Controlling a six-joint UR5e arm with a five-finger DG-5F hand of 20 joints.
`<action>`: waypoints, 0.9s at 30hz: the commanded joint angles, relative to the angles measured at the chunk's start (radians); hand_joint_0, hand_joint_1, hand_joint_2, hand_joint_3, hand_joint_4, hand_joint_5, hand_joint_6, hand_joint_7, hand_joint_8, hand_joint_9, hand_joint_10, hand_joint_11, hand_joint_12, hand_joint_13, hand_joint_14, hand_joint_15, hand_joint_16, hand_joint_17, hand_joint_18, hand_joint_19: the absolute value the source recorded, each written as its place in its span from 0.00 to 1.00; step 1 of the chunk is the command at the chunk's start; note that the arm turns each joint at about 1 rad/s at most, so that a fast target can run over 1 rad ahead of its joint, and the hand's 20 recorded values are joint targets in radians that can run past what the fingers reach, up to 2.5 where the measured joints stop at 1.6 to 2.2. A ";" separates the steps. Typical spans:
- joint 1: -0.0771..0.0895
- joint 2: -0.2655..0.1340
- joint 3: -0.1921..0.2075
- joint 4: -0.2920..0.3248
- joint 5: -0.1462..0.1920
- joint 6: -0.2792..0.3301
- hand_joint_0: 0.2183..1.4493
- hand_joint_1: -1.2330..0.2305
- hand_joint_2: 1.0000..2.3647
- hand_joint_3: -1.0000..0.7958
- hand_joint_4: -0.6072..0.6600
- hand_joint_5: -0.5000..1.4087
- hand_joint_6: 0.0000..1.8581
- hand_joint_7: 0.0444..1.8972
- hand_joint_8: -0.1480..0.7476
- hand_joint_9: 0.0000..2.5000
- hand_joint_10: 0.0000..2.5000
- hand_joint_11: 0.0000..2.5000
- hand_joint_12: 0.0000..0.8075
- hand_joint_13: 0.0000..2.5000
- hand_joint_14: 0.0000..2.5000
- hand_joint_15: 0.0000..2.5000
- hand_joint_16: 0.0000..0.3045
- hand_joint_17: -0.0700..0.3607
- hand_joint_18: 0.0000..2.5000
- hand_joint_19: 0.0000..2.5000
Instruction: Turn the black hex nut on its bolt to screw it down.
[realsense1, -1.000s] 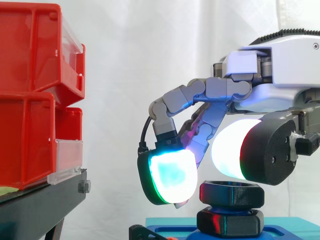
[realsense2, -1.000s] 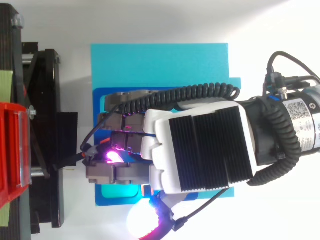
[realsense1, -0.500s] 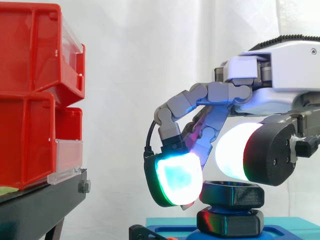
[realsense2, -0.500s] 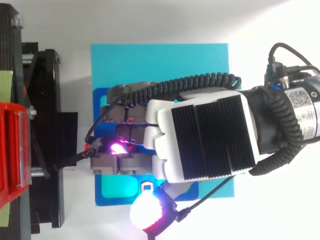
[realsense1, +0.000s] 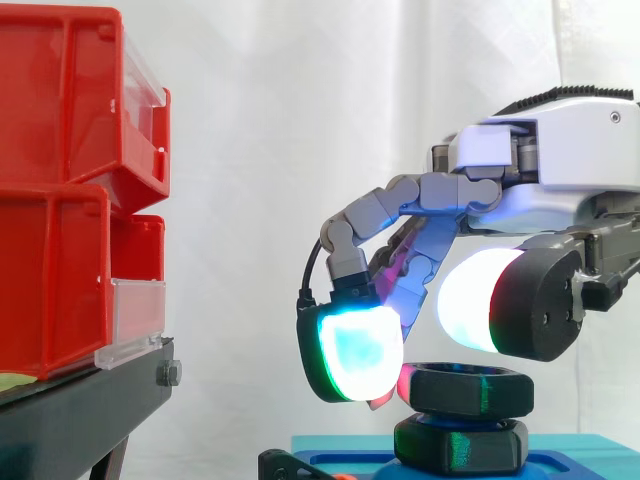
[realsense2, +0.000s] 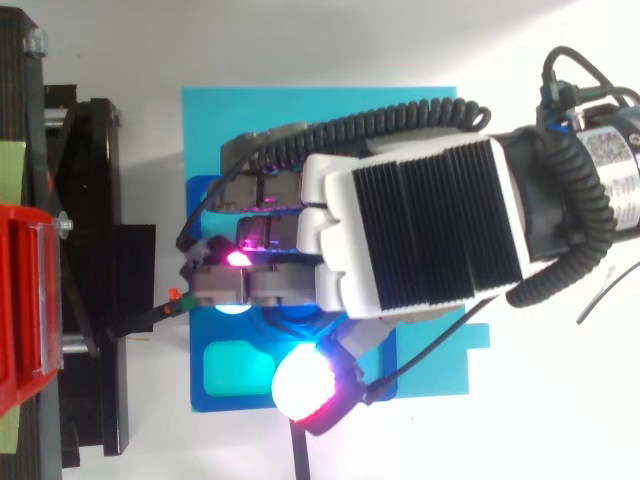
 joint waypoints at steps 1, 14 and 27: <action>-0.019 0.000 0.000 0.002 -0.023 0.000 0.27 0.61 0.00 0.28 0.65 0.25 0.36 0.65 0.51 0.42 0.00 0.12 0.38 0.35 0.00 0.09 0.12 0.35 0.31 0.14; -0.032 0.000 0.047 0.037 -0.057 0.011 0.27 0.61 0.00 0.28 0.64 0.25 0.35 0.66 0.52 0.42 0.00 0.12 0.38 0.35 0.00 0.09 0.12 0.35 0.30 0.14; 0.024 0.000 0.056 0.033 0.026 0.011 0.27 0.61 0.00 0.28 0.68 0.26 0.29 0.73 0.51 0.43 0.00 0.12 0.38 0.36 0.00 0.09 0.12 0.36 0.31 0.14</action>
